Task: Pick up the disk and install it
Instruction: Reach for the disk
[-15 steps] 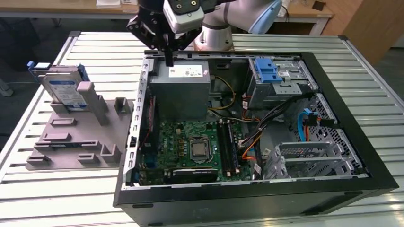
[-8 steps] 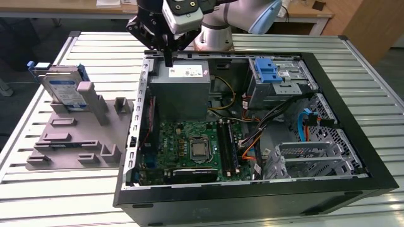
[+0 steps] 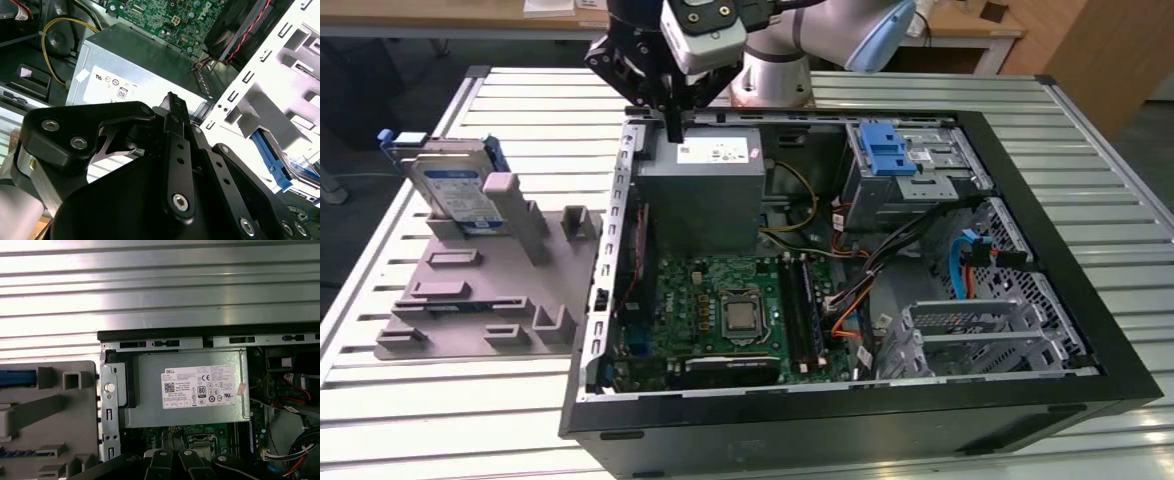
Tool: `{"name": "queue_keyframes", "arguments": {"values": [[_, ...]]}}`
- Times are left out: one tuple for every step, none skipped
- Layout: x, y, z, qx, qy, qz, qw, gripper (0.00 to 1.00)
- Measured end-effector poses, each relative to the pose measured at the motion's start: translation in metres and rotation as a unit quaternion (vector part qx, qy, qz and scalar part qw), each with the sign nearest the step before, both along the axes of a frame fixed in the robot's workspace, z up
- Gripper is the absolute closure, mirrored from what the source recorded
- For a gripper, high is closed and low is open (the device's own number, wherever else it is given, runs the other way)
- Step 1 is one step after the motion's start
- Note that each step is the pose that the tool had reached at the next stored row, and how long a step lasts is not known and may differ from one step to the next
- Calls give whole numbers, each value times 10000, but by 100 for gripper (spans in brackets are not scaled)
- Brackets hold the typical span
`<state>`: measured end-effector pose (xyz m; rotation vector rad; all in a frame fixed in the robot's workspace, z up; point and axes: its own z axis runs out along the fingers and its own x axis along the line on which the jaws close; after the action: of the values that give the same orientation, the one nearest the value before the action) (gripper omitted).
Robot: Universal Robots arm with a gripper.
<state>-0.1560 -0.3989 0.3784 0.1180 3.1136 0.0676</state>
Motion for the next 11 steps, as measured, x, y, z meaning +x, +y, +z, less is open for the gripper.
{"name": "queue_keyframes", "arguments": {"values": [[-1, 0, -1, 0, 0, 0, 10000, 89], [-3, 0, -3, 0, 0, 0, 10000, 89], [-4, 0, -4, 0, 0, 0, 10000, 89], [-9, 0, -9, 0, 1, 0, 10000, 89], [-13, 0, -12, 0, 1, 0, 10000, 89], [-14, 0, -13, 0, 1, 0, 10000, 89], [-15, 0, -14, 0, 1, 0, 10000, 89], [-17, 0, -16, 0, 1, 0, 10000, 89], [-18, 0, -17, 0, 1, 0, 10000, 89], [-27, 0, -26, 0, 2, 0, 10000, 89], [-34, 0, -33, 0, 2, 0, 10000, 89]]}}
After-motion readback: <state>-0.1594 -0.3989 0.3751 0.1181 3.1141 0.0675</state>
